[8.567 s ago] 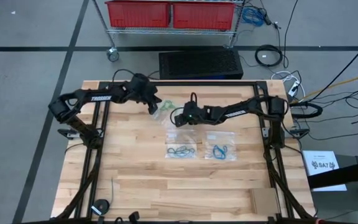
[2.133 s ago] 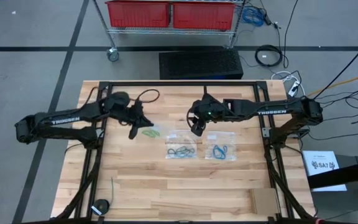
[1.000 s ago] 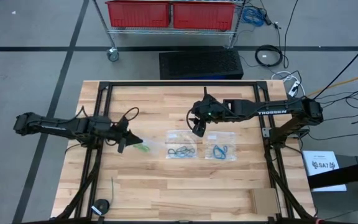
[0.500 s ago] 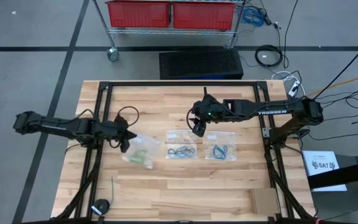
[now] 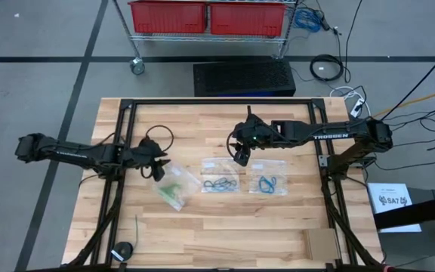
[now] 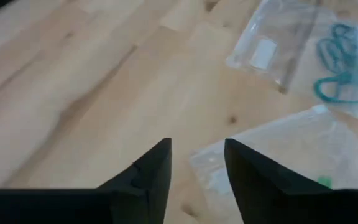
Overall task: Sort rubber bands
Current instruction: Close the top transparent zip bag
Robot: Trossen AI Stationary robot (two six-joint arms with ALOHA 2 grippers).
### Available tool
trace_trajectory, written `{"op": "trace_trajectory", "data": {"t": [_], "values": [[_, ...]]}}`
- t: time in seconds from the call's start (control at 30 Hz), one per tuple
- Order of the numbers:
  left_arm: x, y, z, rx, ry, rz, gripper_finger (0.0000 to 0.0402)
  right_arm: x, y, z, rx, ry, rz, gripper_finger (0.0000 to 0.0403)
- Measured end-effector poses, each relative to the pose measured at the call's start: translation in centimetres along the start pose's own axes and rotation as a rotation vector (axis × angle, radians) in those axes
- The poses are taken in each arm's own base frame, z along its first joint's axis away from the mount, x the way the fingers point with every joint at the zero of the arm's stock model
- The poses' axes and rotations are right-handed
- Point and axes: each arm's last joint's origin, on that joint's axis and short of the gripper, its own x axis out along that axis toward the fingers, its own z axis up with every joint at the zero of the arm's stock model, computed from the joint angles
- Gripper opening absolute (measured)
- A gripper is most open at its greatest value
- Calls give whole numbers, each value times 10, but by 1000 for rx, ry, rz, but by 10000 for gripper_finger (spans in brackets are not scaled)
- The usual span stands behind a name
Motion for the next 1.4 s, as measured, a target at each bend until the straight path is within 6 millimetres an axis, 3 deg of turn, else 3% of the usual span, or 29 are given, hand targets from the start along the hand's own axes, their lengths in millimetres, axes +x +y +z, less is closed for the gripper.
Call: {"op": "trace_trajectory", "data": {"t": [0.17,0.3,0.47,0.63,0.83,0.97,1.4], "values": [[3,-5,5,68,6,-171,149,0,0,0,-15,0,-3,144],[13,-16,10,145,6,-334,99,0,0,0,-22,-4,-2,133],[38,-22,5,264,78,-321,14,0,0,1,-21,-11,-1,115],[62,-25,-1,301,119,-307,7,0,0,1,-29,-11,-1,99],[80,-21,-7,291,172,-248,3,0,0,1,-31,-11,-1,88],[84,-15,-9,241,180,-109,2,0,0,1,-31,-11,-1,86],[67,0,-9,89,154,206,1,0,0,1,-33,-9,-17,86]]}}
